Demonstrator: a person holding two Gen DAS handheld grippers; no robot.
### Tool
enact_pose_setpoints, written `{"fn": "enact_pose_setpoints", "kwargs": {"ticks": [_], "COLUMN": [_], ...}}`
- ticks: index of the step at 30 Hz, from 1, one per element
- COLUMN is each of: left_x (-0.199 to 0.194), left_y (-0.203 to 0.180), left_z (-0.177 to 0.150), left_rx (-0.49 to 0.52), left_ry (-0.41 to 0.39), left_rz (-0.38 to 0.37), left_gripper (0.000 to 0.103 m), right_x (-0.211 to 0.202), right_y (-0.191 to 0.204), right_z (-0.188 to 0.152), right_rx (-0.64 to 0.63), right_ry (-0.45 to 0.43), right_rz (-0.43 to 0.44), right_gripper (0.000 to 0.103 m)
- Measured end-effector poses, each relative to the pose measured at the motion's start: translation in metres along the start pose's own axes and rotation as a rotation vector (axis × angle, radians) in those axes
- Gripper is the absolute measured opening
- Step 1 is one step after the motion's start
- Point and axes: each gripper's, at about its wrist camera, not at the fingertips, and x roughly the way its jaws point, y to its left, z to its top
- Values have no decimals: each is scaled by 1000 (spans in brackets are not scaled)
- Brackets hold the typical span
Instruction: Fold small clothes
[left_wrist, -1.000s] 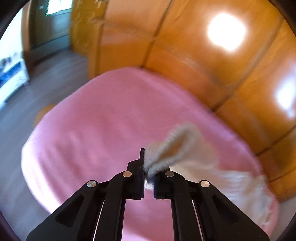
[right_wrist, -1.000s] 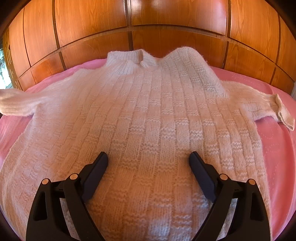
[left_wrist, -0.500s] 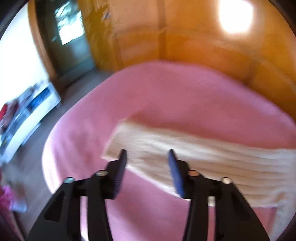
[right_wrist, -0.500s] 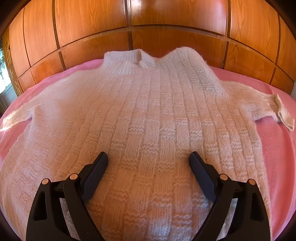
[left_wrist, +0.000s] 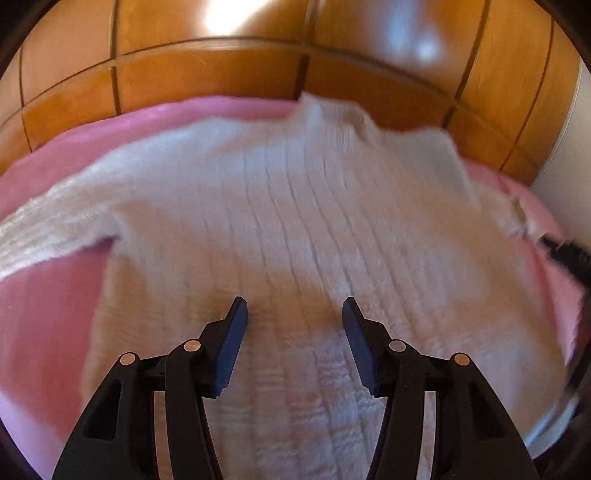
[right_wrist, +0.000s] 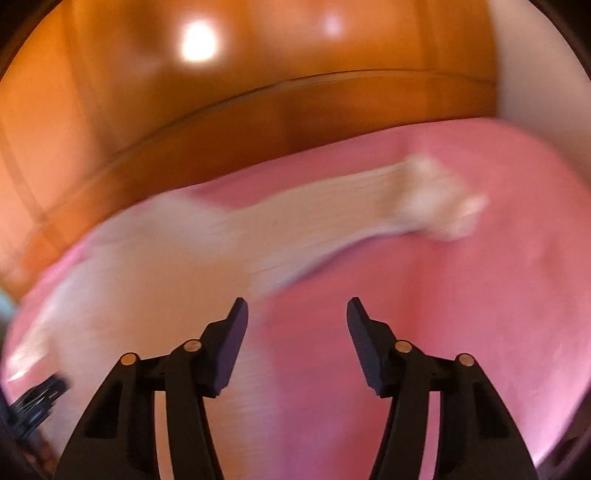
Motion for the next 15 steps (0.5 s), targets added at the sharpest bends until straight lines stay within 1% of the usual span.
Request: {"fn": "enact_pose_setpoints", "kwargs": {"ticks": [1, 2, 4, 5, 6, 7, 8, 10, 11, 12, 13, 15], "left_x": [11, 9, 9, 12, 16, 15, 16, 16, 17, 17, 16, 18], "left_y": [1, 1, 1, -2, 2, 1, 3, 2, 5, 6, 7, 7], "left_z": [3, -1, -5, -6, -2, -3, -3, -4, -1, -1, -3, -3], "left_rx": [9, 9, -4, -8, -10, -10, -9, 2, 5, 6, 7, 4], "left_ry": [-12, -28, -39, -38, -37, -38, -39, -38, -37, -39, -40, -39], "left_rz": [17, 17, 6, -3, -8, -12, -18, -22, -19, -14, -14, -20], "left_gripper": [56, 59, 62, 64, 64, 66, 68, 71, 71, 71, 72, 73], "right_x": [7, 13, 31, 38, 47, 57, 68, 82, 89, 94, 97, 101], "right_y": [-22, -32, -55, -62, -66, -70, -73, -82, -84, -85, -87, -89], "right_z": [11, 17, 32, 37, 41, 45, 50, 56, 60, 62, 64, 71], "right_rx": [3, -4, -11, -14, -22, -32, -37, -36, -47, -59, -69, -87], "right_ry": [1, 2, 9, 18, 28, 39, 56, 84, 93, 102, 110, 117], "right_rz": [-62, -101, -186, -200, -222, -254, -277, -285, -307, -320, -322, -342], "right_gripper": [53, 53, 54, 59, 68, 70, 70, 66, 64, 48, 26, 5]}}
